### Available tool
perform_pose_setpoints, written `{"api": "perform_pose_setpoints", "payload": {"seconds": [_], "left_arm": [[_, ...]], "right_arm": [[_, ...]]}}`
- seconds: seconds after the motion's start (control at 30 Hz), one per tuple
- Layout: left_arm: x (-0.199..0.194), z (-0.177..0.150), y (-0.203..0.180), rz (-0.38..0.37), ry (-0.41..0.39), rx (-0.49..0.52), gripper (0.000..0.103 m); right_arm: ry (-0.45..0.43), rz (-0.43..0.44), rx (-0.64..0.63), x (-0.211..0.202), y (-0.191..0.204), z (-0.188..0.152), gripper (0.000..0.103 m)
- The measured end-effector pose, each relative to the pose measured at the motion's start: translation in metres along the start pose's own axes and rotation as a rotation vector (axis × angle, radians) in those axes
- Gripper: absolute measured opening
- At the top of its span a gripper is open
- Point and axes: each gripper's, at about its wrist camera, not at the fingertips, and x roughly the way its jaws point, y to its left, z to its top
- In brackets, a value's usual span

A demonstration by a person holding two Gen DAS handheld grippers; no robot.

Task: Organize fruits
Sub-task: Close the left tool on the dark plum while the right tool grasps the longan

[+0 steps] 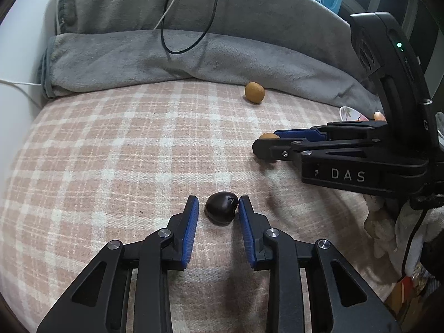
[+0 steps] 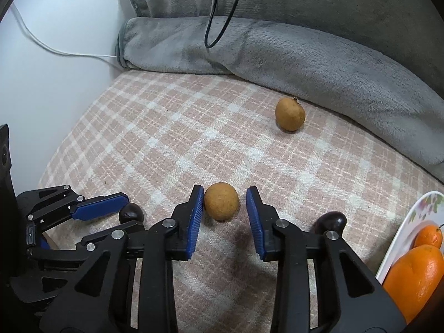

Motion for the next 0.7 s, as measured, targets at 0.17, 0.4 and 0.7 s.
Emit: {"api": "perform_pose_setpoints", "payload": {"seconds": [0.17,0.4,0.7], "left_arm": [[0.004,0.002,-0.001,0.012,0.000,0.014,0.022],[0.004,0.003,-0.001,0.008,-0.007,0.006,0.020],[-0.007,0.002,-0.005,0.010,-0.024,0.001,0.020]], "right_arm": [[0.000,-0.018,-0.036,0.001,0.009,0.001,0.026],[-0.013,-0.016,-0.033,-0.001,0.009,-0.001,0.026],[-0.032,-0.002,-0.023,-0.014,0.007,-0.005,0.026]]}}
